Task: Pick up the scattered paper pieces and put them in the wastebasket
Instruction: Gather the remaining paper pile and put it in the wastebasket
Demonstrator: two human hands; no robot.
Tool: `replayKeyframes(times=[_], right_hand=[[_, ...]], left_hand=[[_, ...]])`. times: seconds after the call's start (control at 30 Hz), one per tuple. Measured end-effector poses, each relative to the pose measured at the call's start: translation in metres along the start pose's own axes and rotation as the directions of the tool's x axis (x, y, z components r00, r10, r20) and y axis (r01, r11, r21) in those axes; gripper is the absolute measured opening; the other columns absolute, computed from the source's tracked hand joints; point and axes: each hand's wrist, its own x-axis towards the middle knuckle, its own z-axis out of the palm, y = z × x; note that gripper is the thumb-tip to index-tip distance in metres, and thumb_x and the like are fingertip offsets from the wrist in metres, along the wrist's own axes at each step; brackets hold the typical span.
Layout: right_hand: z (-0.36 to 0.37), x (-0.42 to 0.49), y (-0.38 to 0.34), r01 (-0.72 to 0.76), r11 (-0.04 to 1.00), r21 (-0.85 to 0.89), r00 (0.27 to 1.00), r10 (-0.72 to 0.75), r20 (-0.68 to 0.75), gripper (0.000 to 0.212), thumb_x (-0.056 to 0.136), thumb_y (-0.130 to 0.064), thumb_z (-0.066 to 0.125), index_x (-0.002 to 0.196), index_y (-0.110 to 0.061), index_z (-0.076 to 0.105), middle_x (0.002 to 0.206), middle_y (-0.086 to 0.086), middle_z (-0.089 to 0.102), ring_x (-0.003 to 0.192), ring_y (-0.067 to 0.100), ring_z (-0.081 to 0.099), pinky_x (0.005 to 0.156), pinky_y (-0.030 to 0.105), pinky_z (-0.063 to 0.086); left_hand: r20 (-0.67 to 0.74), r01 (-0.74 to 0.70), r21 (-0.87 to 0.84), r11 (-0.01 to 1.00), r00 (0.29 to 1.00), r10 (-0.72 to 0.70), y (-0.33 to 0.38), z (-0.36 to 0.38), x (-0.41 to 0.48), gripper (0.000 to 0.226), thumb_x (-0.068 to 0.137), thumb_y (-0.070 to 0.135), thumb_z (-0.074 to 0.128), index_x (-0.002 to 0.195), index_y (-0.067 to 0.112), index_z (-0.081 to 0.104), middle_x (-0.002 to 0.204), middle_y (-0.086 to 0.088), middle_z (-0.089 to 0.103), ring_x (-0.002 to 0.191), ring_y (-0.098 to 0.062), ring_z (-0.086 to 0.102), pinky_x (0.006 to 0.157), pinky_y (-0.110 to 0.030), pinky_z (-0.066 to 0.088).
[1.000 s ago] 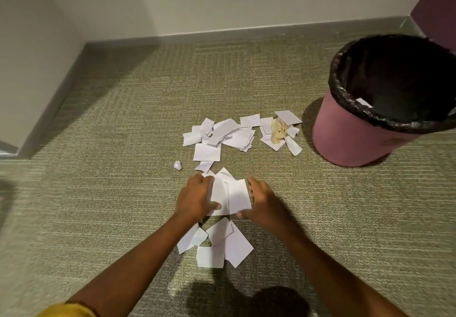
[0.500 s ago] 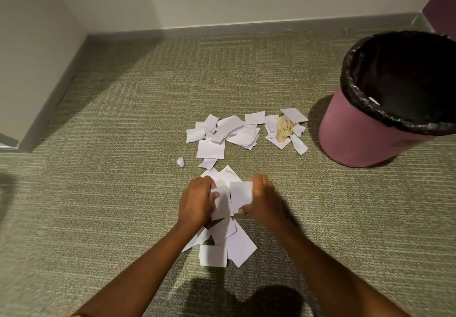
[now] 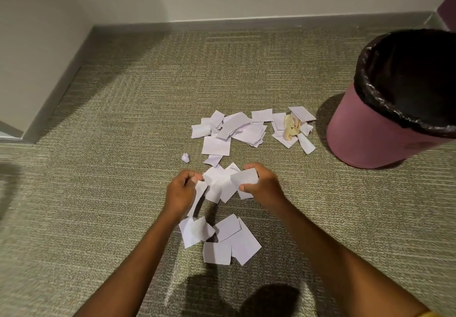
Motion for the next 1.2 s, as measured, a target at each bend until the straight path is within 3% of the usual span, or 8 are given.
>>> replayKeyframes(times=[0.13, 0.23, 0.43, 0.57, 0.67, 0.9, 1.03, 1.2], right_hand=[[0.009, 0.005, -0.003, 0.109, 0.978, -0.18, 0.992, -0.095, 0.082, 0.081, 0.07, -0.012, 0.094, 0.144, -0.023, 0.062, 0.125, 0.01, 0.069, 0.114, 0.031, 0.064, 0.086, 0.034, 0.054], [0.015, 0.005, -0.005, 0.137, 0.945, -0.297, 0.988, -0.111, 0.104, 0.097, 0.067, -0.016, 0.098, 0.153, -0.027, 0.055, 0.14, 0.007, 0.064, 0.123, 0.03, 0.062, 0.094, 0.038, 0.054], [0.022, 0.01, -0.008, 0.082, 0.926, -0.369, 0.996, -0.069, 0.048, 0.057, 0.069, -0.027, 0.097, 0.117, -0.018, 0.066, 0.117, 0.002, 0.063, 0.095, 0.025, 0.063, 0.071, 0.03, 0.043], [0.019, 0.015, -0.004, -0.02, 0.974, -0.226, 0.999, 0.026, 0.022, 0.03, 0.074, -0.028, 0.093, 0.087, -0.021, 0.067, 0.103, 0.002, 0.061, 0.085, 0.023, 0.063, 0.069, 0.033, 0.053], [0.008, 0.013, 0.0, -0.11, 0.993, -0.031, 0.993, 0.111, 0.026, 0.031, 0.077, -0.022, 0.09, 0.071, -0.019, 0.059, 0.082, 0.001, 0.064, 0.067, 0.019, 0.059, 0.059, 0.028, 0.042], [-0.02, 0.002, 0.015, -0.259, 0.896, 0.362, 0.963, 0.268, 0.026, 0.015, 0.094, -0.011, 0.078, 0.105, -0.009, 0.069, 0.103, 0.016, 0.077, 0.082, 0.026, 0.074, 0.068, 0.04, 0.063], [-0.029, 0.001, 0.015, -0.318, 0.801, 0.507, 0.932, 0.363, 0.011, 0.03, 0.095, -0.003, 0.078, 0.122, -0.01, 0.067, 0.109, 0.015, 0.078, 0.077, 0.024, 0.077, 0.062, 0.033, 0.063], [-0.034, -0.006, 0.011, -0.334, 0.747, 0.574, 0.926, 0.375, 0.051, 0.025, 0.097, -0.004, 0.077, 0.116, -0.018, 0.069, 0.113, 0.012, 0.077, 0.082, 0.022, 0.074, 0.066, 0.033, 0.065]], left_hand=[[-0.029, 0.058, 0.035, 0.998, 0.998, -0.057, 0.0, 0.009, 0.008, 0.009, 0.103, 0.03, 0.067, 0.101, 0.021, 0.068, 0.092, 0.001, 0.07, 0.08, -0.018, 0.062, 0.066, -0.029, 0.045], [-0.004, 0.064, 0.123, 0.99, 0.998, -0.064, -0.003, 0.017, 0.017, 0.025, 0.096, 0.04, 0.075, 0.105, 0.018, 0.066, 0.094, -0.003, 0.072, 0.084, -0.023, 0.068, 0.072, -0.033, 0.051], [-0.056, 0.054, 0.234, 0.971, 0.998, -0.042, -0.007, 0.028, 0.022, 0.035, 0.09, 0.043, 0.079, 0.098, 0.016, 0.057, 0.09, -0.005, 0.066, 0.079, -0.027, 0.063, 0.067, -0.036, 0.047], [-0.102, 0.078, 0.248, 0.966, 0.993, -0.054, -0.008, 0.027, 0.018, 0.029, 0.094, 0.038, 0.074, 0.097, 0.017, 0.053, 0.09, -0.005, 0.066, 0.083, -0.03, 0.065, 0.064, -0.034, 0.043], [-0.087, 0.041, 0.284, 0.958, 0.996, -0.017, -0.006, 0.026, 0.01, 0.027, 0.094, 0.035, 0.075, 0.095, 0.02, 0.053, 0.088, -0.002, 0.065, 0.081, -0.028, 0.064, 0.063, -0.035, 0.043], [0.046, -0.165, 0.481, 0.861, 0.986, 0.163, -0.011, 0.04, -0.02, 0.059, 0.07, 0.057, 0.092, 0.09, 0.021, 0.05, 0.093, 0.004, 0.052, 0.075, -0.019, 0.049, 0.057, -0.035, 0.034], [0.032, -0.128, 0.471, 0.873, 0.991, 0.128, -0.01, 0.042, -0.023, 0.051, 0.076, 0.05, 0.089, 0.085, 0.022, 0.048, 0.091, 0.005, 0.051, 0.074, -0.019, 0.05, 0.057, -0.036, 0.035], [0.035, -0.091, 0.431, 0.898, 0.996, 0.084, -0.001, 0.037, -0.023, 0.038, 0.09, 0.038, 0.079, 0.083, 0.023, 0.045, 0.08, 0.004, 0.055, 0.071, -0.02, 0.049, 0.056, -0.034, 0.031]])
